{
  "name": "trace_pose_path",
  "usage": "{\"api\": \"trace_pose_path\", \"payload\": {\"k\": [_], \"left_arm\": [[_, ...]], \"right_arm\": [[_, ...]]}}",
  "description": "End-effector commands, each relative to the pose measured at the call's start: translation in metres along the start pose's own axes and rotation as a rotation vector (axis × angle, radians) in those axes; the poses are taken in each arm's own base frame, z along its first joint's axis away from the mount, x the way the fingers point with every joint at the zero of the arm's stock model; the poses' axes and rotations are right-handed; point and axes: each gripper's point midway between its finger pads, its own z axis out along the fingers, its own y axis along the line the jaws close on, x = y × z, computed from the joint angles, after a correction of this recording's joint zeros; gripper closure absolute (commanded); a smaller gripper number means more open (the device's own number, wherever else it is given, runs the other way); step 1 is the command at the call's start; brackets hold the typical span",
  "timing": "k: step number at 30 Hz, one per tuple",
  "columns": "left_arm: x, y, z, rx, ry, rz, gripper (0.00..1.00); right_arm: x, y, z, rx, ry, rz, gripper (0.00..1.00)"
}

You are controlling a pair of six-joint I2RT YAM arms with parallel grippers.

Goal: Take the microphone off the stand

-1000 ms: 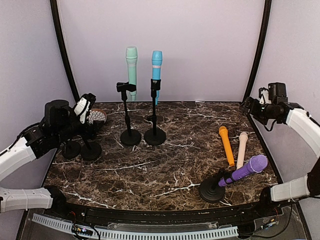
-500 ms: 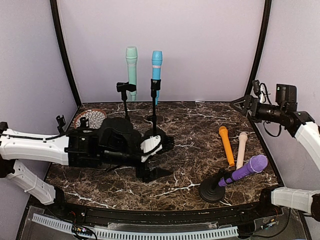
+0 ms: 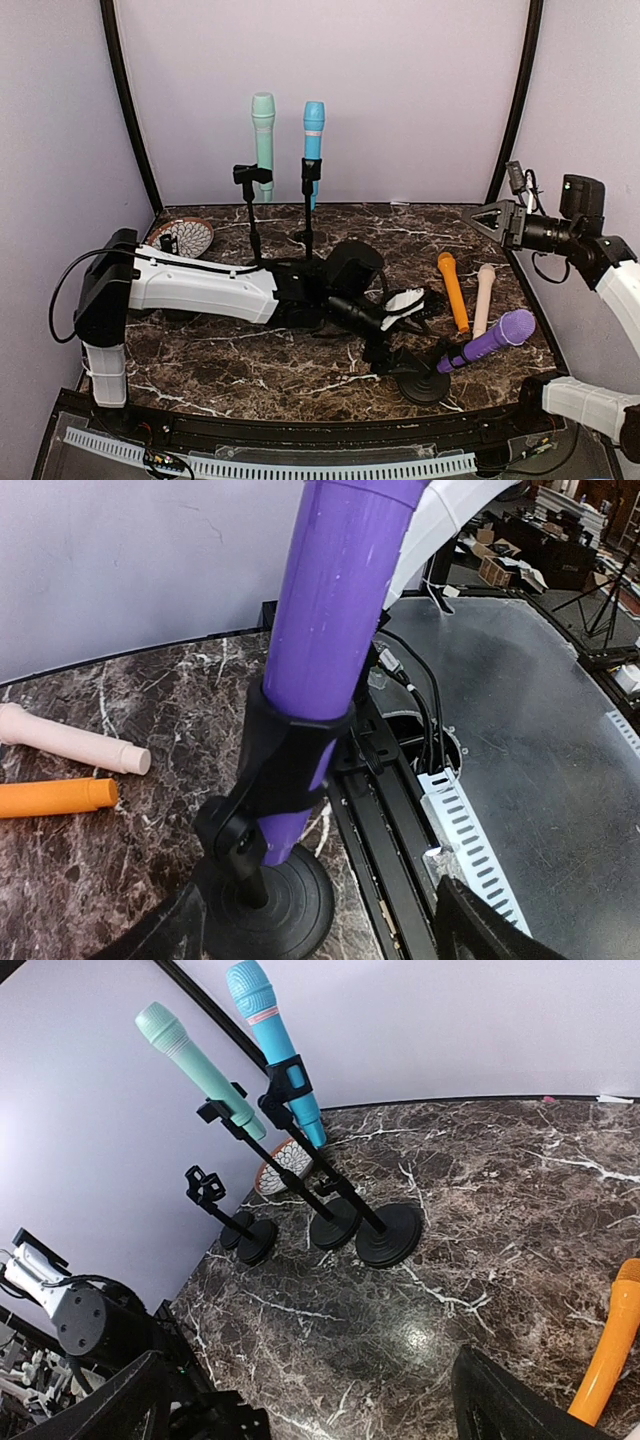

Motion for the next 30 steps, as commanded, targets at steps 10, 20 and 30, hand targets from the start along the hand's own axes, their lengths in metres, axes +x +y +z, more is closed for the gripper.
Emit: {"api": "trace_pose_path", "payload": {"k": [10, 20, 30], "left_arm": [[-0.02, 0.018, 0.026, 0.103, -0.113, -0.032, 0.39], [-0.017, 0.025, 0.035, 0.093, -0.13, -0.031, 0.44], [-0.019, 0.024, 0.04, 0.12, -0.147, -0.016, 0.63]], "right_arm": [[-0.001, 0.025, -0.008, -0.091, -0.022, -0.064, 0.01], [0.001, 0.023, -0.007, -0.091, -0.025, -0.053, 0.02], [0.005, 0.015, -0.004, -0.068, -0.016, -0.033, 0.01]]}}
